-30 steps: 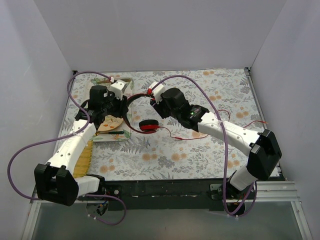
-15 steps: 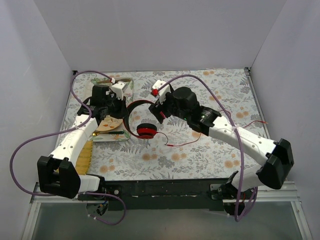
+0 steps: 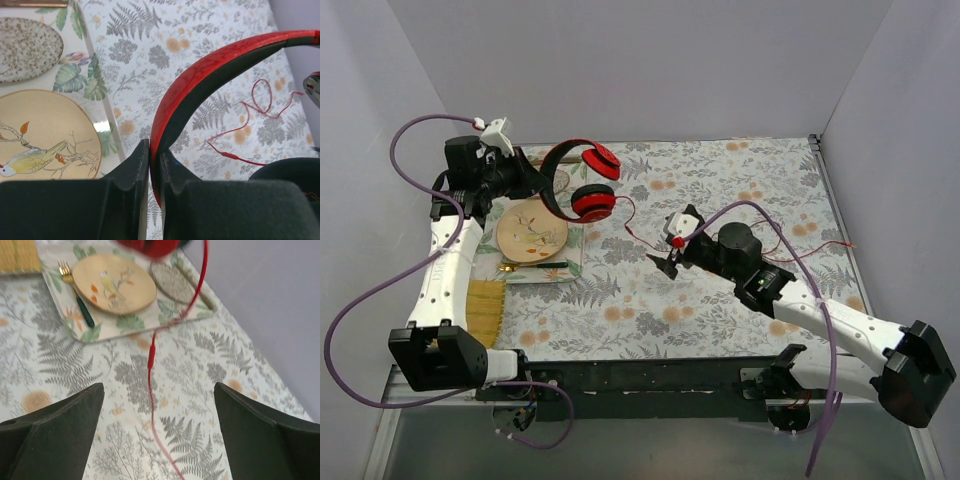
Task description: Wrap the headphones
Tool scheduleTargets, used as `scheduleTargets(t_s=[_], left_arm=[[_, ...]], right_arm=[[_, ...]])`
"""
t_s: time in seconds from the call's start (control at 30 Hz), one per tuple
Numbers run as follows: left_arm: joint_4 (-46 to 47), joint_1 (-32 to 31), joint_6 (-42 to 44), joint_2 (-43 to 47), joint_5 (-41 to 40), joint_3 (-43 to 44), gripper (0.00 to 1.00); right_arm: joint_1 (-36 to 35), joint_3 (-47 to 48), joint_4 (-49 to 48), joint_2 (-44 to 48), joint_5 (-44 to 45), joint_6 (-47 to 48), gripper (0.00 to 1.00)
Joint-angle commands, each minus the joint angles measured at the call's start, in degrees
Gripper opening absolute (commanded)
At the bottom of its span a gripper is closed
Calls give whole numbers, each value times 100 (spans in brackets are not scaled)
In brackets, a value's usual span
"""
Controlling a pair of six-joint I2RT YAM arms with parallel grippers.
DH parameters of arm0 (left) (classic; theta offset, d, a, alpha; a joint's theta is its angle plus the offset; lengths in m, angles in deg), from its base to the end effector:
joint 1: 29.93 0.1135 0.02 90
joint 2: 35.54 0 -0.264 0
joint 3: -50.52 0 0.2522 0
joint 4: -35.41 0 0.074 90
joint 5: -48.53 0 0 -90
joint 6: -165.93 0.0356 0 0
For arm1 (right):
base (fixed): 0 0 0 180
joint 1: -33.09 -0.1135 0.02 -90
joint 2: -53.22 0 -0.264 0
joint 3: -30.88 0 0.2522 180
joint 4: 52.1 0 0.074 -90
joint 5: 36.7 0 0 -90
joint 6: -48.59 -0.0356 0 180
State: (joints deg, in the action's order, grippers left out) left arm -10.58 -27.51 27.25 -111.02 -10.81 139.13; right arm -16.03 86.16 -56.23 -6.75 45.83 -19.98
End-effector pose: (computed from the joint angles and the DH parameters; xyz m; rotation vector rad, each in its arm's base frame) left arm 0.2878 -0.0060 0.3696 -0.6562 2.1382 -1.0309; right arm 0.1592 0.1909 0.3204 -1.0070 1.2447 0.4799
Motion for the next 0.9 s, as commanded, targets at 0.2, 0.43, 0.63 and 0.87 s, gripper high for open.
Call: scheduleTargets(t_s=[0.2,0.43,0.63,0.87], left_arm=[[50,14,-791,491,722,1013,0],[41,22,-1020,526,907,1401,0],[59,22,-871,526,688,1331,0],[454,13,279,447,-1075,681,0]], right_arm=[[676,-636,-1261,-920,-388,107,99],[764,-478,-1323,-1667,69,20,95],[896,-267,-883,-1598,270,-201,9],[878,110,495,-869,1088,-227,1]])
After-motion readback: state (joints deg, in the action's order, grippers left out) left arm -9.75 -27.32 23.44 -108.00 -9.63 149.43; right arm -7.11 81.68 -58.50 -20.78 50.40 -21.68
